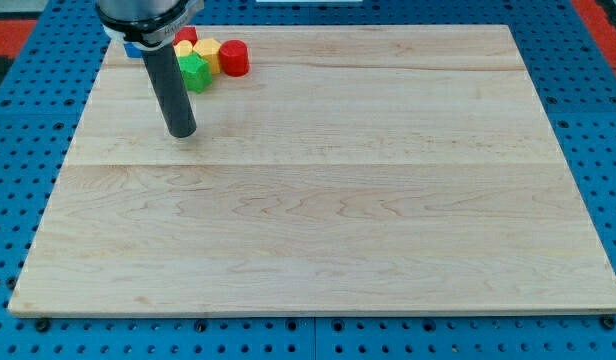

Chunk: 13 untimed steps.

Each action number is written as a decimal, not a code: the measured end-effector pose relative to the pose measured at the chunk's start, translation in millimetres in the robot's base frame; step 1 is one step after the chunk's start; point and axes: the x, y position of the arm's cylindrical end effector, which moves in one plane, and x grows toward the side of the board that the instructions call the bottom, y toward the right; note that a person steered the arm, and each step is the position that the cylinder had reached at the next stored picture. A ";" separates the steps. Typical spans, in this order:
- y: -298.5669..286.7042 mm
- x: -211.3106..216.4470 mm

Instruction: Move your arm to the top left

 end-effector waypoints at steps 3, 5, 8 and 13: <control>0.0 10.5; -1.7 14.9; -64.2 14.1; -135.6 -90.1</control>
